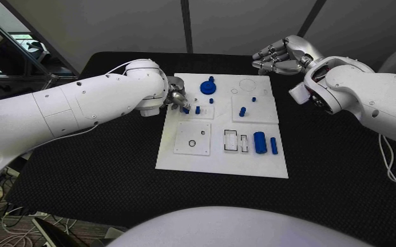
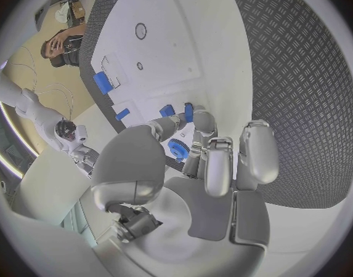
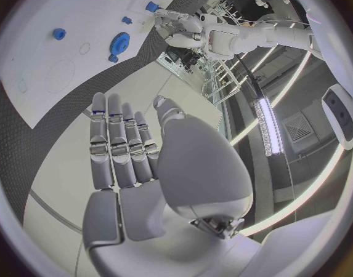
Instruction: Assemble the parts on the task board
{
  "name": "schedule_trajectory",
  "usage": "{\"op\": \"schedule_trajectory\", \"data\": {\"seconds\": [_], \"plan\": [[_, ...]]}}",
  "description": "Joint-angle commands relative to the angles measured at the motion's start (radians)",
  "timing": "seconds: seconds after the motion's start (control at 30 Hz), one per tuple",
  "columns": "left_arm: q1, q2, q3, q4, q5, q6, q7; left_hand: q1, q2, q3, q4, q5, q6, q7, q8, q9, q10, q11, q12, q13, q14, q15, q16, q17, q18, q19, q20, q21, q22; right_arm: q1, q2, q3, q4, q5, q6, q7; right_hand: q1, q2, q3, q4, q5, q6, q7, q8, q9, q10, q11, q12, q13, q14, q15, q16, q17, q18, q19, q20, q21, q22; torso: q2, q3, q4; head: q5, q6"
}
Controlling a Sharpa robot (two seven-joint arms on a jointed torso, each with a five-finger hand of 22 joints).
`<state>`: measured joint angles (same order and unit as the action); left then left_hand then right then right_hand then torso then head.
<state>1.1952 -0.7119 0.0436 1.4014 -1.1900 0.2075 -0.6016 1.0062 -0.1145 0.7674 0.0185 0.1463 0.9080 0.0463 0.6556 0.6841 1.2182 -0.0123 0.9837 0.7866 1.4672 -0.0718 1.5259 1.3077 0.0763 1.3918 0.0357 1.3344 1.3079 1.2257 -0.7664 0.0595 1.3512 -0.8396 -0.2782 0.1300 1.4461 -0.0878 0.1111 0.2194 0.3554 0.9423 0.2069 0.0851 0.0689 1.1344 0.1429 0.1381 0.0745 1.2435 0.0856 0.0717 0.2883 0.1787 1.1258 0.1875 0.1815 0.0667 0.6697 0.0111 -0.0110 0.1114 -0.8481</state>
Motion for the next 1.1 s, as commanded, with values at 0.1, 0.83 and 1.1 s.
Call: {"op": "schedule_trajectory", "data": {"seconds": [0.1, 0.83, 1.1], "plan": [[-0.008, 0.007, -0.006, -0.005, 0.007, 0.034, -0.014, -0.030, -0.001, -0.021, 0.009, -0.004, 0.011, -0.008, 0.005, -0.005, 0.017, -0.016, 0.008, 0.005, 0.089, -0.008, 0.004, 0.217, -0.008, 0.011, -0.001, 0.008, 0.022, 0.001, 0.000, 0.001, 0.002, -0.002, 0.005, 0.005, -0.004, 0.006, 0.002, -0.004, 0.004, 0.006, 0.004, -0.001, 0.000, -0.005, -0.001, 0.001, -0.001, -0.005, 0.001, -0.003, -0.001, 0.005, 0.000, 0.006, -0.003, 0.000, 0.000, 0.0001, 0.0006, -0.002, 0.000], [-0.008, 0.018, -0.006, -0.026, 0.007, 0.008, -0.017, -0.121, 0.000, -0.141, 0.082, -0.010, 0.042, -0.013, 0.001, -0.019, 0.033, -0.019, 0.031, 0.028, 0.090, -0.012, 0.006, 0.219, -0.013, 0.026, -0.006, 0.020, 0.042, 0.001, 0.000, 0.001, 0.001, -0.002, 0.005, 0.005, -0.005, 0.005, 0.002, -0.004, 0.004, 0.006, 0.004, -0.001, 0.000, -0.006, -0.001, 0.001, -0.001, -0.005, 0.001, -0.003, -0.002, 0.005, 0.000, 0.006, -0.005, 0.000, -0.001, 0.0000, 0.0009, -0.007, -0.001], [-0.008, 0.010, -0.006, -0.025, 0.007, -0.022, -0.014, -0.161, -0.016, -0.263, 0.128, -0.012, 0.047, -0.011, 0.000, -0.022, 0.027, -0.018, 0.028, 0.023, 0.090, -0.011, 0.005, 0.218, -0.012, 0.024, -0.005, 0.014, 0.040, 0.001, -0.001, 0.001, 0.001, -0.002, 0.007, 0.005, -0.005, 0.005, 0.002, -0.004, 0.004, 0.006, 0.004, -0.001, 0.000, -0.006, 0.000, 0.001, -0.001, -0.005, 0.001, -0.003, -0.002, 0.005, 0.000, 0.006, -0.005, 0.000, -0.001, -0.0008, 0.0015, -0.008, 0.002]]}}
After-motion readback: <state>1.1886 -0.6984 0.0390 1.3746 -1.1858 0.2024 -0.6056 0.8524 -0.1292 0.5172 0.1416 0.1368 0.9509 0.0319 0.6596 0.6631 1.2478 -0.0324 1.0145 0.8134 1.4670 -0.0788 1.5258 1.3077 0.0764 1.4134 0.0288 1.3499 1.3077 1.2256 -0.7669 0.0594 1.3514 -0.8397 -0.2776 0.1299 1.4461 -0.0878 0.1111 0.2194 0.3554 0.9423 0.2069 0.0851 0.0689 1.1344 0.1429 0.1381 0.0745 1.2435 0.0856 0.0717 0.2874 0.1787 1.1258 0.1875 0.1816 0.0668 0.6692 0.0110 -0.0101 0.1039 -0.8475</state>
